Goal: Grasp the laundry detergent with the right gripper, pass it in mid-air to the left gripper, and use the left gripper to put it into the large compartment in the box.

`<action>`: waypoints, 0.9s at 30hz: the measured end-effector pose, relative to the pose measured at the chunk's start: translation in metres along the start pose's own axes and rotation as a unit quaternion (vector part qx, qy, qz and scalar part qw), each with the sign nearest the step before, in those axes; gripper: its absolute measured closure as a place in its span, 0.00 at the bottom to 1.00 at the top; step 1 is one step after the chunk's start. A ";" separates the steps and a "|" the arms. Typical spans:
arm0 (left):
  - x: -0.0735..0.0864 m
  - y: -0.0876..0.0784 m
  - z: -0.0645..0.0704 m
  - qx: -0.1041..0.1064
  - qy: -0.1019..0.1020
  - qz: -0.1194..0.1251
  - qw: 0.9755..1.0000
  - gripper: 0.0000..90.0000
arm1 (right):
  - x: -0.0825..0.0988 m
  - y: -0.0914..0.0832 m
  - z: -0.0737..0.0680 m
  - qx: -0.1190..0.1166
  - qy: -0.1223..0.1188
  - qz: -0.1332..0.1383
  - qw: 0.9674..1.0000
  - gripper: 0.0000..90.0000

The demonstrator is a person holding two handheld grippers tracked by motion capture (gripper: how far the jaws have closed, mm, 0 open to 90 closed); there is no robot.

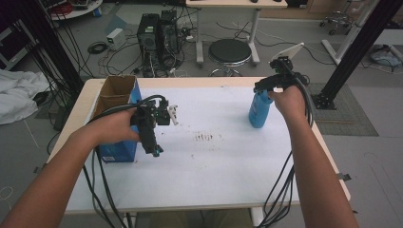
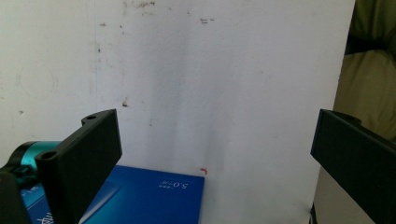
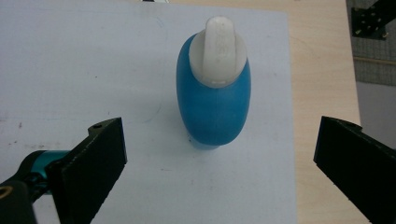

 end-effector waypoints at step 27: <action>-0.002 0.006 -0.004 0.006 -0.007 0.006 1.000 0.02 | 0.058 0.036 0.003 -0.027 0.035 0.070 0.997 0.02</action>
Point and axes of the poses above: each handheld gripper's, and its own axes: y roughly forward along the jaws, x roughly out of its underside, z roughly to its right, the point moved 2 cm from there along y, roughly forward along the jaws, and after that the axes turned 12 degrees about z, right-handed, at the moved point
